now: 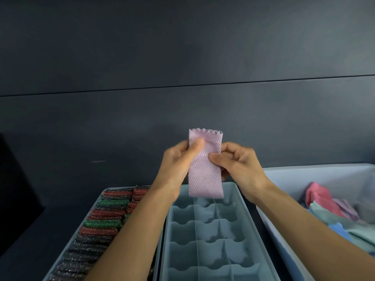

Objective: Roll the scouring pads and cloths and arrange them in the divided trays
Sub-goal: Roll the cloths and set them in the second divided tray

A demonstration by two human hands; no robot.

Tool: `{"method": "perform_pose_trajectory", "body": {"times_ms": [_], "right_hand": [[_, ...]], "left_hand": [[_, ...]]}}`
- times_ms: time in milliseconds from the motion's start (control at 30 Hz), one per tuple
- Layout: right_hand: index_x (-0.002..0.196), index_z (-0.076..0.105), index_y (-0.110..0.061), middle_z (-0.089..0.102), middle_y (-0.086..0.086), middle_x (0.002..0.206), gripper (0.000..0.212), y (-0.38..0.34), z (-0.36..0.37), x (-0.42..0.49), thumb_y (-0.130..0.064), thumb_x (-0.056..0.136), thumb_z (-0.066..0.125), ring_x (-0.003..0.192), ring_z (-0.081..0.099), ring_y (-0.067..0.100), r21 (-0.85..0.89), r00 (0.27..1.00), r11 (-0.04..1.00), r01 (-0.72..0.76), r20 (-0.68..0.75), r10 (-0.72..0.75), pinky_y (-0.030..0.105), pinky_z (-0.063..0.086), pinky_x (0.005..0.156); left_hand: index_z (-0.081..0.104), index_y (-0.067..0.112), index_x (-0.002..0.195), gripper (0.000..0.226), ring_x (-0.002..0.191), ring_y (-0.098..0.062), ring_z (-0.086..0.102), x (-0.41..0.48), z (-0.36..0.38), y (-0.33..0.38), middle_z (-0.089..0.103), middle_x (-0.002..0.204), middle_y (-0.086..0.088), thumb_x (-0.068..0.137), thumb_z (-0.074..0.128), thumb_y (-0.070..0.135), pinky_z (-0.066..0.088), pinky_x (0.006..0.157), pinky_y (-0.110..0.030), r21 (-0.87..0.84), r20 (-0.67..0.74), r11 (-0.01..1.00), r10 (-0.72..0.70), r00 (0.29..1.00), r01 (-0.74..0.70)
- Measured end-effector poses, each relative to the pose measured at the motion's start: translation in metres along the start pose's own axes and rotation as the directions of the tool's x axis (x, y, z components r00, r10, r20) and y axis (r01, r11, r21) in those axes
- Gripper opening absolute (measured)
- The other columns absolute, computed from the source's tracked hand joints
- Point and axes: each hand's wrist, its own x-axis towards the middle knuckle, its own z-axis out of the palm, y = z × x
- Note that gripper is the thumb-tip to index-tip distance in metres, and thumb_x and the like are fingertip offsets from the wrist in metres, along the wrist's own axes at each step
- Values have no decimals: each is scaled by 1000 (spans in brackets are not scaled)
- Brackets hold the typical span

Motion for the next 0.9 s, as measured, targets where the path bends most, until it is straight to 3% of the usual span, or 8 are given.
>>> {"method": "perform_pose_trajectory", "body": {"times_ms": [133,300,433,533,600,667,833,900], "right_hand": [[95,68,-4,72,16,85,11,5,-6,0,-12,90,63,76,66,29,27,1000,999,-22,-17,23,48,52,75],[91,71,-11,68,19,87,20,9,-8,-5,1,92,55,79,60,34,32,997,999,43,64,-45,47,48,72],[70,76,-20,72,6,75,49,13,-9,-7,13,91,47,71,60,25,0,993,994,108,50,-108,38,50,63],[64,75,-16,72,3,70,54,16,-10,-7,20,88,42,65,61,20,-132,983,974,185,24,-184,33,51,61],[65,75,-15,73,0,71,55,18,-10,-7,23,86,40,64,63,13,-193,979,960,204,23,-204,24,51,59],[71,75,-14,73,-3,72,53,18,-9,-9,23,84,39,63,63,7,-228,979,952,203,27,-203,19,48,58],[122,62,-28,67,5,88,27,19,-12,-13,-25,98,50,70,62,20,-6,999,1000,9,45,-9,33,50,58],[124,57,-24,70,8,84,35,22,-14,-15,-34,91,58,63,64,24,-82,983,992,-101,148,112,32,50,52]], "left_hand": [[70,6,105,32,89,-23,73,-9,-9,-11,76,97,-7,84,69,30,60,74,-32,74,80,996,-63,995,58],[70,15,101,16,89,-20,71,-11,-12,-19,75,96,-4,85,68,15,58,73,-33,23,23,999,33,999,-33],[73,21,88,28,76,-15,65,-17,-11,-18,72,87,-4,96,51,6,54,64,-28,-22,66,1000,0,998,2],[64,20,116,33,76,-18,67,-19,-8,-15,71,93,-7,101,39,35,54,63,-33,-120,123,968,-204,971,219],[65,15,118,49,88,-25,71,-21,-9,-16,74,99,-9,94,44,52,58,65,-37,4,209,954,-294,933,300],[69,8,110,32,89,-26,72,-23,-9,-19,75,99,-12,91,61,32,58,62,-33,95,226,963,-266,937,250],[70,10,105,18,87,-21,73,-22,-14,-28,77,96,-8,88,68,7,60,69,-32,40,96,996,-82,992,79],[70,10,106,17,80,-21,73,-23,-15,-29,77,92,-7,89,67,7,59,64,-33,117,105,993,20,994,-33]]}}
